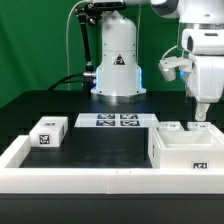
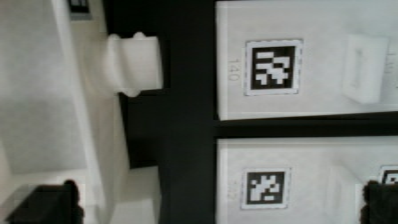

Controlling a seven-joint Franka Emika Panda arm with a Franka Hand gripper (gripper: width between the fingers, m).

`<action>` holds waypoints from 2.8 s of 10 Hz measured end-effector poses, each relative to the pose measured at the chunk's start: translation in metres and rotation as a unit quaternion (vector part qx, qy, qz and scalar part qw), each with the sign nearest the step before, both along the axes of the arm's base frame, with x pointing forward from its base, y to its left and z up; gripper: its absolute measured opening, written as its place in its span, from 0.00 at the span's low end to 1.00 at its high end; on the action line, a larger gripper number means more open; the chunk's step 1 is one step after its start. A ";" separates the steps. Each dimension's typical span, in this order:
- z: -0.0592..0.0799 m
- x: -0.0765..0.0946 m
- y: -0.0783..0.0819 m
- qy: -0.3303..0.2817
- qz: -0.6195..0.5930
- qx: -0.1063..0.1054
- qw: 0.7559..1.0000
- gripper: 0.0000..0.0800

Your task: Assemble cabinet

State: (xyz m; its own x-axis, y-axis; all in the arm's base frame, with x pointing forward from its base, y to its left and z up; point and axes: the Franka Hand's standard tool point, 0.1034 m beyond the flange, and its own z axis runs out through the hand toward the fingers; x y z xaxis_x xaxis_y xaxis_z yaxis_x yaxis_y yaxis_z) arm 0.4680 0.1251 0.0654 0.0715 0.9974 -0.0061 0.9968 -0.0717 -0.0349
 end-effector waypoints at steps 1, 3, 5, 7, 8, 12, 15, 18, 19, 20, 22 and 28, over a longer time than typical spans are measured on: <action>-0.005 -0.012 0.006 -0.004 -0.004 0.005 1.000 1.00; -0.015 -0.035 0.022 -0.003 -0.015 0.015 1.000 1.00; -0.026 -0.046 0.032 -0.004 -0.021 0.024 0.999 1.00; -0.041 -0.055 0.039 0.005 -0.019 0.029 0.999 1.00; -0.044 -0.057 0.039 0.009 -0.021 0.029 0.999 1.00; -0.047 -0.058 0.037 0.013 -0.023 0.029 0.999 0.67; -0.054 -0.060 0.040 0.017 -0.022 0.031 0.999 0.09; -0.053 -0.057 0.041 0.012 -0.023 0.034 0.999 0.09; -0.053 -0.057 0.041 0.012 -0.023 0.034 0.999 0.09; -0.053 -0.057 0.041 0.012 -0.023 0.034 0.999 0.09; -0.053 -0.057 0.041 0.012 -0.024 0.034 0.999 0.09; -0.013 -0.043 0.013 0.014 -0.034 0.003 0.999 0.09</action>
Offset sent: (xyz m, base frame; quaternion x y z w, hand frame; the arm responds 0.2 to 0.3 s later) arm -0.0249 0.0214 -0.0151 -0.0118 0.0144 0.0234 0.9996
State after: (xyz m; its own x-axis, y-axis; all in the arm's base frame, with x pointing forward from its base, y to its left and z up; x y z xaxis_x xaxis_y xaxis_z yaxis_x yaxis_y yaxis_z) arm 0.4251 0.1379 0.0529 0.1383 0.9904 -0.0034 0.9883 -0.1382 -0.0642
